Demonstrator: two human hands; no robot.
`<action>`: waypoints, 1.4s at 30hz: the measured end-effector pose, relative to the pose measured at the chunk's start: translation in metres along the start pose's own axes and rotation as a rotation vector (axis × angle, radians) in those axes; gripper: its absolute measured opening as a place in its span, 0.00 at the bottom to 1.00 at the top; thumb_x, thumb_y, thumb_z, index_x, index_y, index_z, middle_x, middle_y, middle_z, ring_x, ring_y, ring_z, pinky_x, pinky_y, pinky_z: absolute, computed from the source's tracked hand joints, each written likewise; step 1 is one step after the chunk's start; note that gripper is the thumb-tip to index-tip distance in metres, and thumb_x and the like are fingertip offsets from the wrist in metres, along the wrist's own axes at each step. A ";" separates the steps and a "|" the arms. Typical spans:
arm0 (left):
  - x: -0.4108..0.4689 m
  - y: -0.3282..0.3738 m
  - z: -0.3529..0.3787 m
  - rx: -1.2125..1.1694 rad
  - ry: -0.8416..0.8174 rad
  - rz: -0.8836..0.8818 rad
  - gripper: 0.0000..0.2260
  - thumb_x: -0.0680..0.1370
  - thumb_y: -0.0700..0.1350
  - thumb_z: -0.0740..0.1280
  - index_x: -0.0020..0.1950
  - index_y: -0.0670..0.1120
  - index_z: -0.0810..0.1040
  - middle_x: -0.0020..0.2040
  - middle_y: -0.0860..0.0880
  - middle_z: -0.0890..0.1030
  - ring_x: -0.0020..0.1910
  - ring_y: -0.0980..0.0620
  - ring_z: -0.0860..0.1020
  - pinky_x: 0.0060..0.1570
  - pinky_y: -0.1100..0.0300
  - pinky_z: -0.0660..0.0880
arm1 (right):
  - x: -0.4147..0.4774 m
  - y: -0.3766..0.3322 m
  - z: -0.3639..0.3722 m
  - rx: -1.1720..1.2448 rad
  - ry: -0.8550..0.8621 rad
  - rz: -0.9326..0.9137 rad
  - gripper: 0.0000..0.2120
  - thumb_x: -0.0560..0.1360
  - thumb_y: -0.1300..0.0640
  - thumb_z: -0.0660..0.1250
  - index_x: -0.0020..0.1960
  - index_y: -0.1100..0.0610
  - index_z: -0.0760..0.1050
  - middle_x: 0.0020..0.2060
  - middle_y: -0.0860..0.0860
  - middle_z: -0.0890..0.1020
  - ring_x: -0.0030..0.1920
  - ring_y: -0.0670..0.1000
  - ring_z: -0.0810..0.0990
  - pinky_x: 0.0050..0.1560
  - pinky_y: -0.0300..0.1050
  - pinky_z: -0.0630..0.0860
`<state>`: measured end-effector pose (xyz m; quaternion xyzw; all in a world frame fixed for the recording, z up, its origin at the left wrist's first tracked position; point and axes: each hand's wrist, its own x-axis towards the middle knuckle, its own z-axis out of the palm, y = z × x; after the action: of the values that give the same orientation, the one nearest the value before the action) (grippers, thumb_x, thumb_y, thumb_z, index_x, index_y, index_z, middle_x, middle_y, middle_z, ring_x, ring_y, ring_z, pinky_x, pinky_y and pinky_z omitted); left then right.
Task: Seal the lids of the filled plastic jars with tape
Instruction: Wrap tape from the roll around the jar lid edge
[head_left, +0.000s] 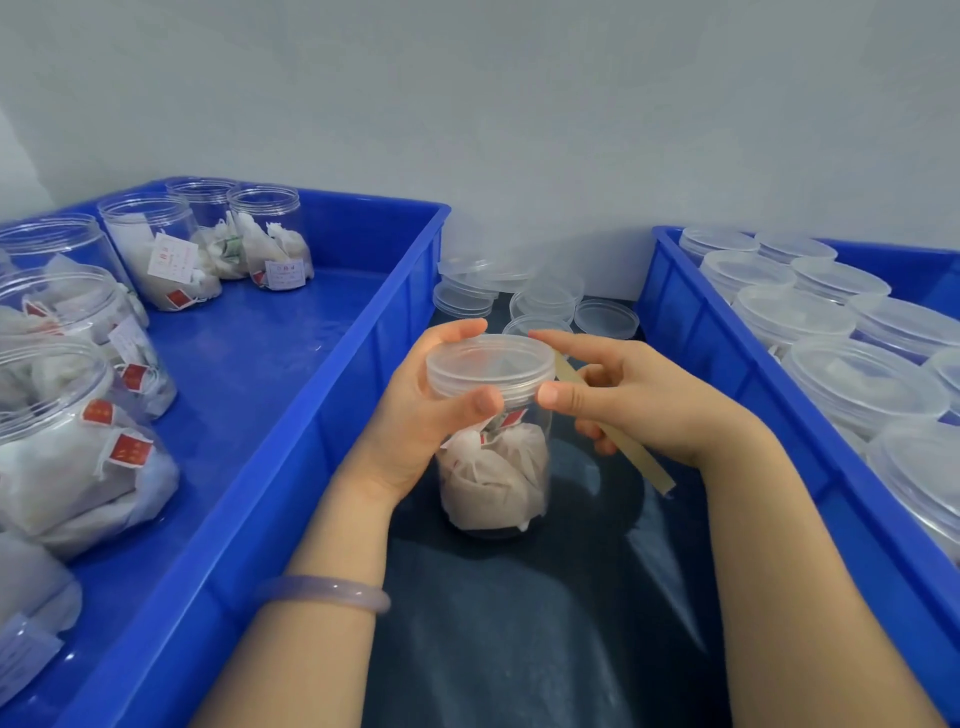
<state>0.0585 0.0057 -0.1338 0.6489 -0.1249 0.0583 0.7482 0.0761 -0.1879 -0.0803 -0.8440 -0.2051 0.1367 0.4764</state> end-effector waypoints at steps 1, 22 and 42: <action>-0.001 0.002 0.002 0.070 0.019 0.001 0.47 0.46 0.67 0.79 0.62 0.52 0.71 0.58 0.50 0.79 0.56 0.56 0.79 0.52 0.62 0.76 | -0.001 0.000 0.000 0.007 -0.007 -0.003 0.37 0.58 0.36 0.70 0.67 0.37 0.70 0.37 0.52 0.75 0.29 0.44 0.73 0.32 0.38 0.75; -0.001 0.010 0.001 0.143 0.030 0.011 0.40 0.49 0.55 0.81 0.60 0.54 0.74 0.55 0.53 0.81 0.55 0.55 0.80 0.48 0.61 0.78 | 0.004 0.010 -0.003 -0.061 -0.025 0.002 0.35 0.63 0.41 0.73 0.69 0.35 0.68 0.41 0.47 0.77 0.31 0.40 0.75 0.38 0.35 0.73; 0.029 0.070 0.035 1.192 -0.276 -0.333 0.23 0.63 0.46 0.76 0.50 0.60 0.67 0.47 0.60 0.68 0.49 0.51 0.70 0.41 0.55 0.65 | 0.004 0.003 -0.004 -0.198 0.006 0.084 0.40 0.65 0.50 0.76 0.71 0.45 0.60 0.48 0.44 0.77 0.42 0.40 0.78 0.47 0.38 0.73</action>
<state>0.0653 -0.0203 -0.0545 0.9664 -0.0638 -0.0836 0.2346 0.0819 -0.1897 -0.0808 -0.8951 -0.1807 0.1332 0.3852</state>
